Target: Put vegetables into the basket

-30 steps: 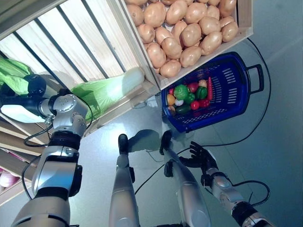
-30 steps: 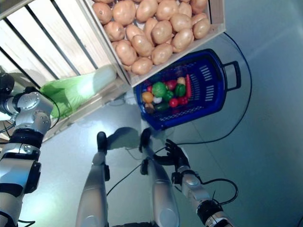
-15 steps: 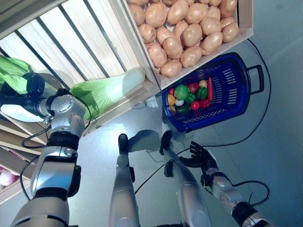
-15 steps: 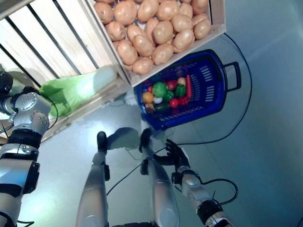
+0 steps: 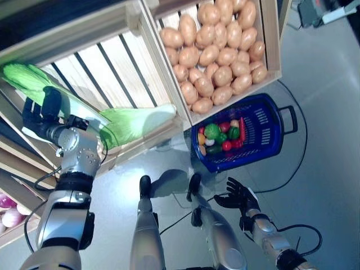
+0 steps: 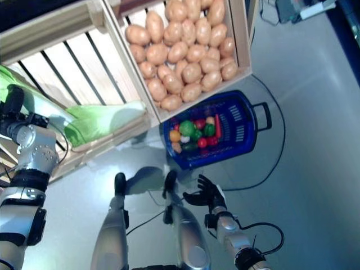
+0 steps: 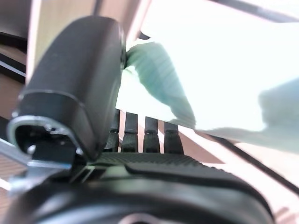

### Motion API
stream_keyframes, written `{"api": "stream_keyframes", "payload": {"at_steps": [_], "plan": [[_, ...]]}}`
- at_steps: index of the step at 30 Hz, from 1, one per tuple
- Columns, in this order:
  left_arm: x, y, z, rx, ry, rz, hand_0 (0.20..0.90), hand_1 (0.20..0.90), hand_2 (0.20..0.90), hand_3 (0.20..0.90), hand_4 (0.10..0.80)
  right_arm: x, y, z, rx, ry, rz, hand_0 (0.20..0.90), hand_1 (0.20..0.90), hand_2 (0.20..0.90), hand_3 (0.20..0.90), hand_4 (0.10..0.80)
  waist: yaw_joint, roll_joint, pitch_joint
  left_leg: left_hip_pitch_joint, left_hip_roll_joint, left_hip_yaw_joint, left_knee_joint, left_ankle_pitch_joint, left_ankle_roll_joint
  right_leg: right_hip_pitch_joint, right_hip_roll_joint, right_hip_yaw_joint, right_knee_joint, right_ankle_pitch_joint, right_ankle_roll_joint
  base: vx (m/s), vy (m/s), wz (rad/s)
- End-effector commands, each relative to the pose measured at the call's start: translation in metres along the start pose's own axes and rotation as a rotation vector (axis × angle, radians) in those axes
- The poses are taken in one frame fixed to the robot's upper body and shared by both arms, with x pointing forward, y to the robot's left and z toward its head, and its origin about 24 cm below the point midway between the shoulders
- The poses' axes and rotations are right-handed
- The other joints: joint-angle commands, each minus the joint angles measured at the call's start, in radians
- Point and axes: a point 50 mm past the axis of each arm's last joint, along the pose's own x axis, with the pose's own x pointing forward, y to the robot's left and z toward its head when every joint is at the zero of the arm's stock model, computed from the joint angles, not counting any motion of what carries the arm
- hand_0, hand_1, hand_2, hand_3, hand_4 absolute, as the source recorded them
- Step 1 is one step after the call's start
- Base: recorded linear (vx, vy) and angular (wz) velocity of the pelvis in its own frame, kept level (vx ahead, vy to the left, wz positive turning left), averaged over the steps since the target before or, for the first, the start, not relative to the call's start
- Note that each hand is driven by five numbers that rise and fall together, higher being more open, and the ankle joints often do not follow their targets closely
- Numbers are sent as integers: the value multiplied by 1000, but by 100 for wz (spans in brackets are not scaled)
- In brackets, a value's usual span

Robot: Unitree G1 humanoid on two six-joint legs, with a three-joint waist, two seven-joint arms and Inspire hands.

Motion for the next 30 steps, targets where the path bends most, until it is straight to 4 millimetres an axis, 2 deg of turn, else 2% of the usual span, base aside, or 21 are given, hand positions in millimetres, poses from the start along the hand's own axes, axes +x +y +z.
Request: {"api": "stream_keyframes", "payload": {"at_steps": [1, 10, 11, 18, 23, 30], "plan": [[-22, -50, 43, -296, -120, -303, 300, 300, 300, 300, 400, -10, -21, 1, 78, -44, -47, 900, 900, 900, 900, 800, 4, 60, -40, -42, -38, 20, 20, 17, 7, 103, -50, -10, 34, -98, 49, 34, -44, 4], [-45, -34, 10, -338, 98, -443, 300, 300, 300, 300, 400, -18, -26, -8, 88, -41, -68, 900, 900, 900, 900, 800, 26, 98, -121, 61, -53, 2, -32, 16, 5, 208, -67, -37, -18, -83, 60, 38, -27, 8], [-52, -32, 2, -318, 140, -482, 300, 300, 300, 300, 400, -20, -26, -7, 96, -59, -61, 900, 900, 900, 900, 800, 26, 101, -133, 77, -56, -1, -33, 13, 4, 222, -67, -34, -22, -81, 61, 47, 3, -2], [-86, -11, -34, -221, 326, -700, 300, 300, 300, 300, 400, -28, -25, 18, 80, -166, 12, 900, 900, 900, 900, 800, 22, 118, -194, 144, -58, 3, -56, 10, 10, 273, -69, -25, -40, -72, 68, 63, 16, 0], [-101, 9, -50, -143, 395, -811, 300, 300, 300, 300, 400, -35, -23, 37, 23, -211, 111, 900, 900, 900, 900, 800, 22, 133, -229, 190, -56, 12, -74, 8, 14, 305, -71, -24, -44, -71, 72, 82, 30, -1], [-117, 25, -63, -4, 428, -975, 300, 300, 300, 300, 400, -39, -12, 61, -2, -209, 290, 900, 900, 900, 900, 800, 27, 138, -282, 243, -49, 7, -107, 11, 7, 347, -70, -17, -70, -61, 77, 86, 9, -3]]}}
